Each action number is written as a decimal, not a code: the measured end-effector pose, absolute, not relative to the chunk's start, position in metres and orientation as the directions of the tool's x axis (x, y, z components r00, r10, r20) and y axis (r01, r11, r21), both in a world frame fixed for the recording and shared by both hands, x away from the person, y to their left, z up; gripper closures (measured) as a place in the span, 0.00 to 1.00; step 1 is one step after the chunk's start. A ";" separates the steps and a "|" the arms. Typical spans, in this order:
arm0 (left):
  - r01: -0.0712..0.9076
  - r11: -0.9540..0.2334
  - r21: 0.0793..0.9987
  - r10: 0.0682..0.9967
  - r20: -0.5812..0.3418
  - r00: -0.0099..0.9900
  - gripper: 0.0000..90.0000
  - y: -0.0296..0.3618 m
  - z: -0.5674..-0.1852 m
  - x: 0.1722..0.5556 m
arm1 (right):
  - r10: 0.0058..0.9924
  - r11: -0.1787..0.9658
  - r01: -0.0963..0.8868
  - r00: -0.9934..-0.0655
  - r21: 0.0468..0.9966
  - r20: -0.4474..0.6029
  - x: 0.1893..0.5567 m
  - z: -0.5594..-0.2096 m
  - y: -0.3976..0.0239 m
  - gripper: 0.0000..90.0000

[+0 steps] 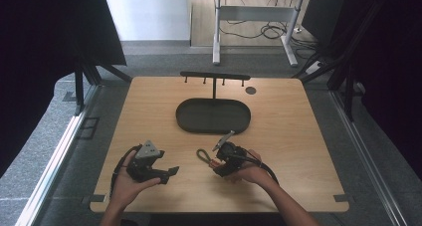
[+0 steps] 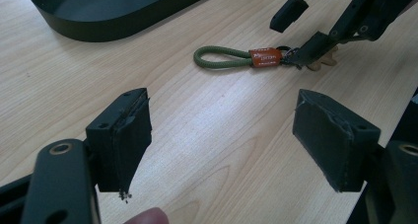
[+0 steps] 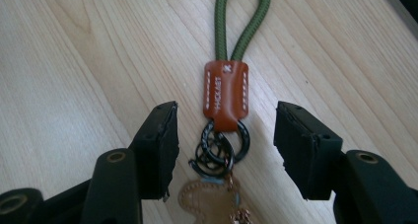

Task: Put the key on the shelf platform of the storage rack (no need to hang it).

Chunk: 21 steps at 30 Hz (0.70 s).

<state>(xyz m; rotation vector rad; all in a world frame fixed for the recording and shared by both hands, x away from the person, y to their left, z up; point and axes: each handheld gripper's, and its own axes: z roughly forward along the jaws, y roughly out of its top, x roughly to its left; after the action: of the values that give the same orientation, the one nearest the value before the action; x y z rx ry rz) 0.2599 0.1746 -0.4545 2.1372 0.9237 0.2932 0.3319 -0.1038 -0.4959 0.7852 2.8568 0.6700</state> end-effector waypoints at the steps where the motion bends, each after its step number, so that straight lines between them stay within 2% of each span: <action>1: 0.520 -0.437 0.734 0.698 -0.088 0.711 0.25 0.174 -0.455 0.260 | 0.506 0.771 0.460 -0.863 0.441 0.017 0.332 -0.497 -0.102 0.48; 14: 0.519 -0.434 0.736 0.700 -0.087 0.708 0.26 0.176 -0.454 0.260 | 0.496 0.790 0.454 -0.868 0.412 0.005 0.336 -0.506 -0.089 0.50; 21: 0.518 -0.432 0.738 0.701 -0.087 0.708 0.26 0.177 -0.454 0.260 | 0.491 0.801 0.443 -0.871 0.403 -0.017 0.336 -0.509 -0.085 0.54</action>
<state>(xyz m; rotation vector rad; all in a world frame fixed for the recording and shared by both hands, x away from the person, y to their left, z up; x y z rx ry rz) 0.2597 0.1768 -0.4537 2.1302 0.9242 0.2978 0.3357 -0.0846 -0.5093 0.7461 2.8654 0.5969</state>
